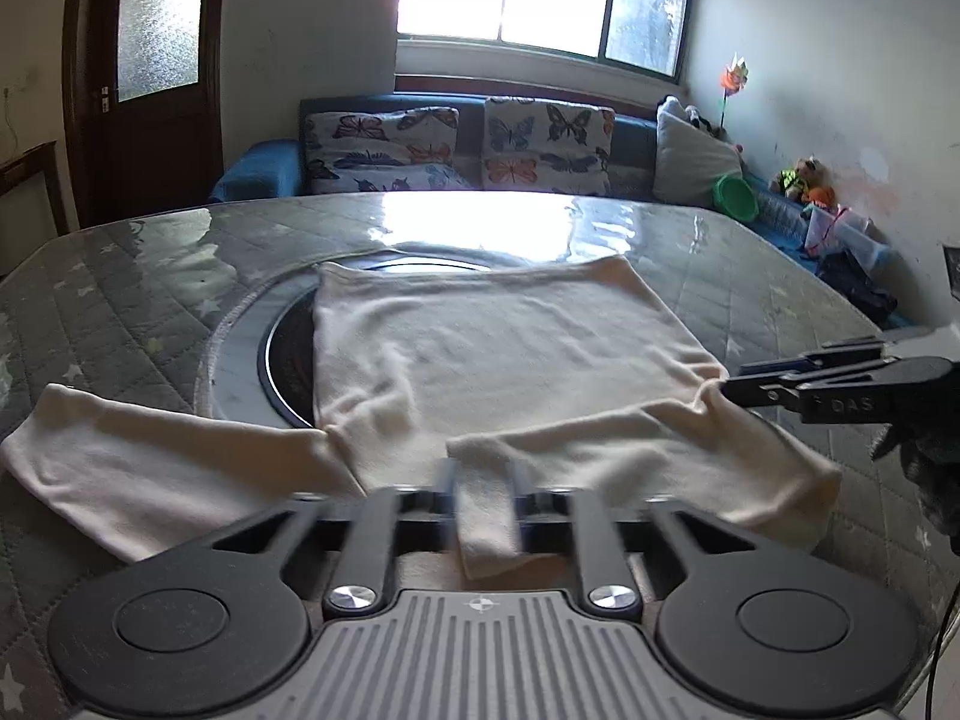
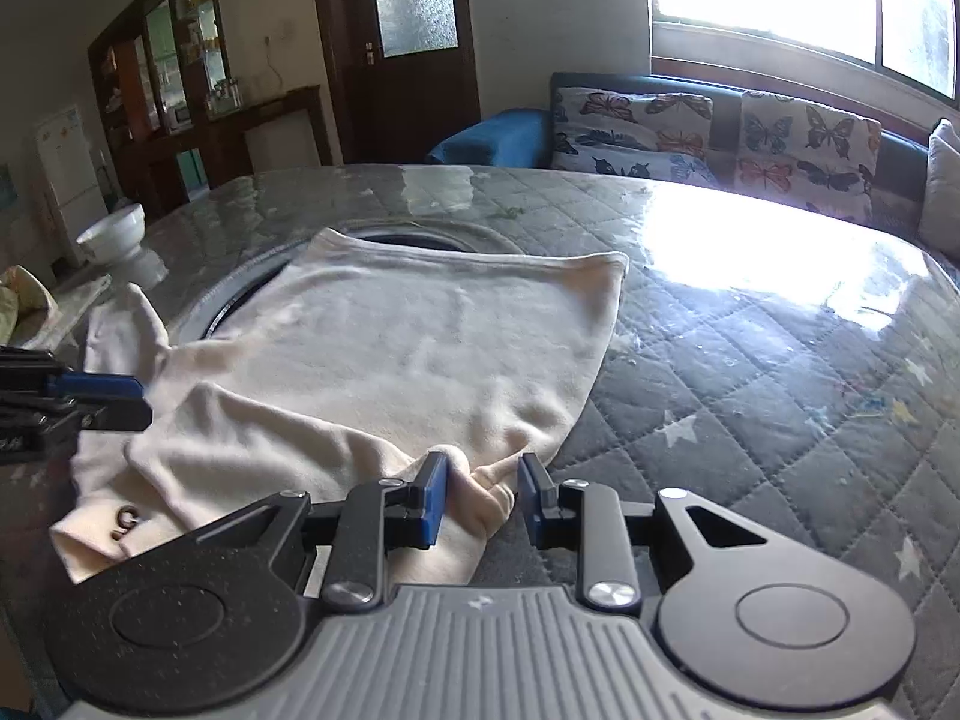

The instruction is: Fold clothes

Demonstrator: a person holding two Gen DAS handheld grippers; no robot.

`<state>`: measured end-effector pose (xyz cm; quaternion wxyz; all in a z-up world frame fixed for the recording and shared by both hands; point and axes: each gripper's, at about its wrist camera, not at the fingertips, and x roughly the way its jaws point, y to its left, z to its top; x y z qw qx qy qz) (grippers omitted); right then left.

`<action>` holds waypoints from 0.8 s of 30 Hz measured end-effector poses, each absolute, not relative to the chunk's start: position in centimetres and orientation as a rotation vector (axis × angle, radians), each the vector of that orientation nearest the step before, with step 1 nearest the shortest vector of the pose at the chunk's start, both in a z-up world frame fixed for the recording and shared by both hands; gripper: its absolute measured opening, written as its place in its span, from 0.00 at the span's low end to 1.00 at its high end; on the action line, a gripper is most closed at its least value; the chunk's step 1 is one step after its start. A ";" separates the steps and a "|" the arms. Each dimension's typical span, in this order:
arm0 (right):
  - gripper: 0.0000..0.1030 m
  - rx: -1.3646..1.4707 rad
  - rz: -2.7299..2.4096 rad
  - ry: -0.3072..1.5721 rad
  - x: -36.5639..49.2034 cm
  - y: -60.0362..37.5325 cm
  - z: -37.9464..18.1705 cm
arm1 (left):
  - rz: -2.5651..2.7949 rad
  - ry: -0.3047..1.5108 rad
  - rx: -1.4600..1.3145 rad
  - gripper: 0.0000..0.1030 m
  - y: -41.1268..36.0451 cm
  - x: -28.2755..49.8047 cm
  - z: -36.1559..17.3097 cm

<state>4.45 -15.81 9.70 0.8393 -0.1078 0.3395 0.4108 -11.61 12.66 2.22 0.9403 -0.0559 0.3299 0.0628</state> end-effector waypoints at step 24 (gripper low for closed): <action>0.36 -0.247 0.894 0.702 -0.1 -19.9 10.6 | 0.147 0.681 -0.116 0.15 13.1 -12.3 2.5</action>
